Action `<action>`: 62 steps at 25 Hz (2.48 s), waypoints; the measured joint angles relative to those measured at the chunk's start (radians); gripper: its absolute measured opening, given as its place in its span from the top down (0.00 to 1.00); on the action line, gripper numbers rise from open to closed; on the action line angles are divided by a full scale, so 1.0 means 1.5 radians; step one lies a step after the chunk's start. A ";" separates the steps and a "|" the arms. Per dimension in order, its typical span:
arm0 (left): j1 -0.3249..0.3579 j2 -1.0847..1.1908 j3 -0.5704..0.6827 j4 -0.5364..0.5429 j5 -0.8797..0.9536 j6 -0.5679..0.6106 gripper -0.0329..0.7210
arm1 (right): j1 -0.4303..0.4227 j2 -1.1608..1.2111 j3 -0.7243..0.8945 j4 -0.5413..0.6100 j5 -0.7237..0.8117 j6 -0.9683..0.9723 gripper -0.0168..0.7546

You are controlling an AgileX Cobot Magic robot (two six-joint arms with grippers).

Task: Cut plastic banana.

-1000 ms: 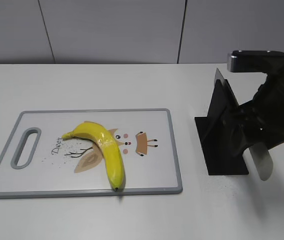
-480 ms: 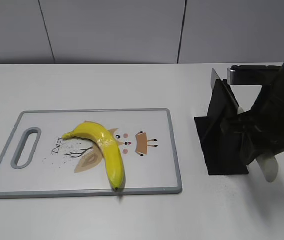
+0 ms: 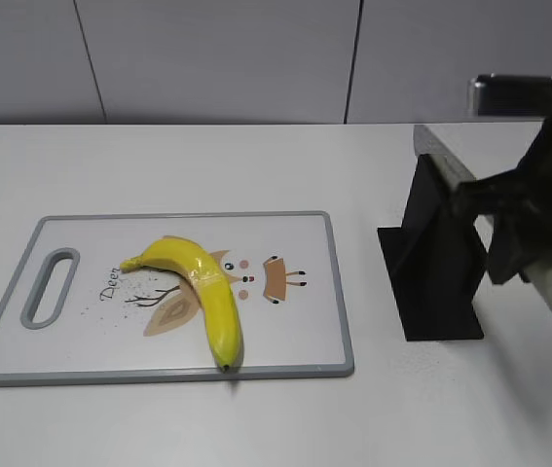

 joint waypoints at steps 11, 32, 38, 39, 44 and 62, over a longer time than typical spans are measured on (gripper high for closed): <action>0.000 0.000 0.000 0.000 -0.001 0.000 0.31 | 0.001 -0.077 -0.141 -0.045 0.031 -0.038 0.73; 0.000 0.452 -0.253 -0.056 -0.263 0.149 0.18 | 0.001 0.055 -0.190 0.086 0.010 -0.687 0.73; -0.009 0.650 -0.402 -0.191 -0.194 0.363 0.18 | 0.001 0.098 -0.212 0.149 0.011 -0.815 0.73; -0.019 0.675 -0.429 -0.203 -0.170 0.394 0.18 | 0.001 0.107 -0.221 0.156 0.011 -0.827 0.73; -0.137 0.788 -0.536 -0.177 -0.056 0.515 0.18 | 0.001 0.149 -0.274 0.216 0.035 -0.919 0.73; -0.272 0.991 -0.573 -0.049 0.010 0.551 0.26 | 0.033 0.220 -0.330 0.259 0.051 -1.029 0.73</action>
